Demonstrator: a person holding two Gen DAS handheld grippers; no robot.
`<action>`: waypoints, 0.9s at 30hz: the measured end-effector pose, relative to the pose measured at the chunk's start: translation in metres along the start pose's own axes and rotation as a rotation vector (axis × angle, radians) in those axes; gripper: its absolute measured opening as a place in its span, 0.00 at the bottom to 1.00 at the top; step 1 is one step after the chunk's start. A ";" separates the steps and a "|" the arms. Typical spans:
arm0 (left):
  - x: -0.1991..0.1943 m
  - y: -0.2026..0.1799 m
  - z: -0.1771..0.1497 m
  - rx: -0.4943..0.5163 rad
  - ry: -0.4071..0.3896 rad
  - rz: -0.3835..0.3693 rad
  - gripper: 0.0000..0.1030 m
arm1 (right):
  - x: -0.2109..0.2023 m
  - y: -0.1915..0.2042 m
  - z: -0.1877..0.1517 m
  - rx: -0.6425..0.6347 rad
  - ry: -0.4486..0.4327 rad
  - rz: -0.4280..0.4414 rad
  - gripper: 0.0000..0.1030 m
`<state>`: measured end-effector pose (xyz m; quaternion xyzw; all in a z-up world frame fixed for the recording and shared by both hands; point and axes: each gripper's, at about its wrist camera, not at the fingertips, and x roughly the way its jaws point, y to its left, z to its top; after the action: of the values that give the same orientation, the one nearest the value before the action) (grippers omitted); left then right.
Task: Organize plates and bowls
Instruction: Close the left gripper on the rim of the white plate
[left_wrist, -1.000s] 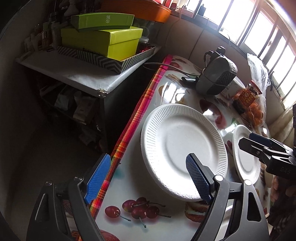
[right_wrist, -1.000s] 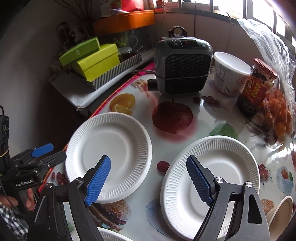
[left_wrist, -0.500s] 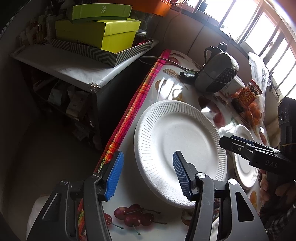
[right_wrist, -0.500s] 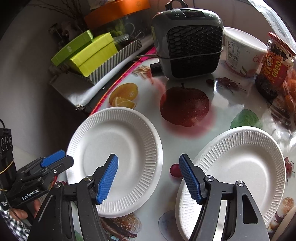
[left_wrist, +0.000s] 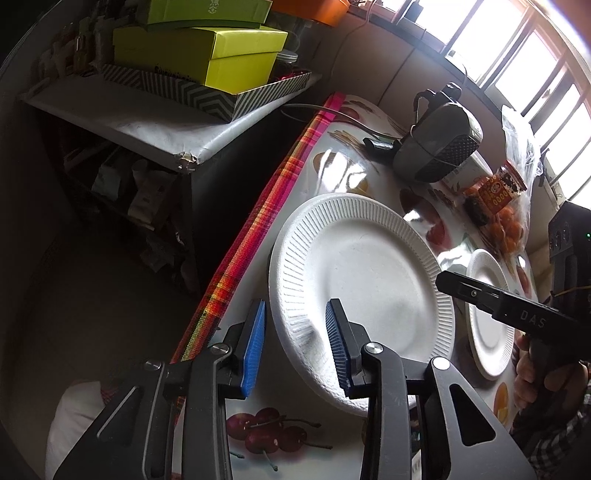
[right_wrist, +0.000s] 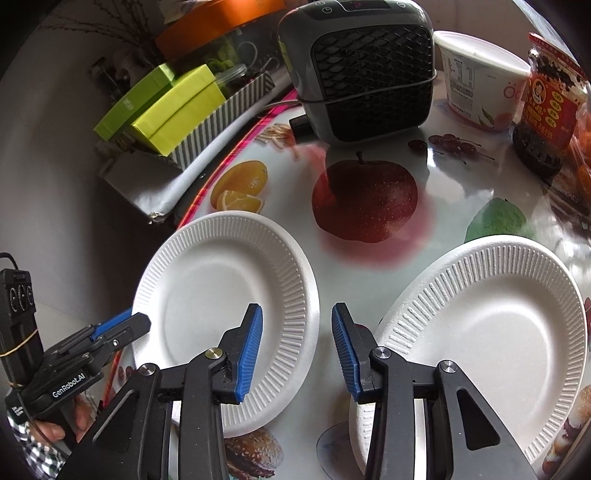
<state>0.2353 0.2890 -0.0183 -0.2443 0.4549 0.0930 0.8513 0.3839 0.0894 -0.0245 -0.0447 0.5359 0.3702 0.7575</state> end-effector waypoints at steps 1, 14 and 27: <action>0.000 0.001 0.000 -0.002 0.000 -0.001 0.29 | 0.000 -0.001 0.000 0.002 0.000 0.003 0.35; 0.001 0.000 0.001 -0.006 -0.002 0.018 0.22 | -0.001 -0.005 -0.001 0.007 -0.004 0.006 0.19; -0.008 0.000 0.001 -0.006 -0.008 0.027 0.22 | -0.015 -0.004 -0.004 0.043 -0.029 0.049 0.19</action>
<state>0.2313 0.2902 -0.0119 -0.2403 0.4546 0.1067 0.8510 0.3810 0.0765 -0.0149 -0.0099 0.5336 0.3775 0.7568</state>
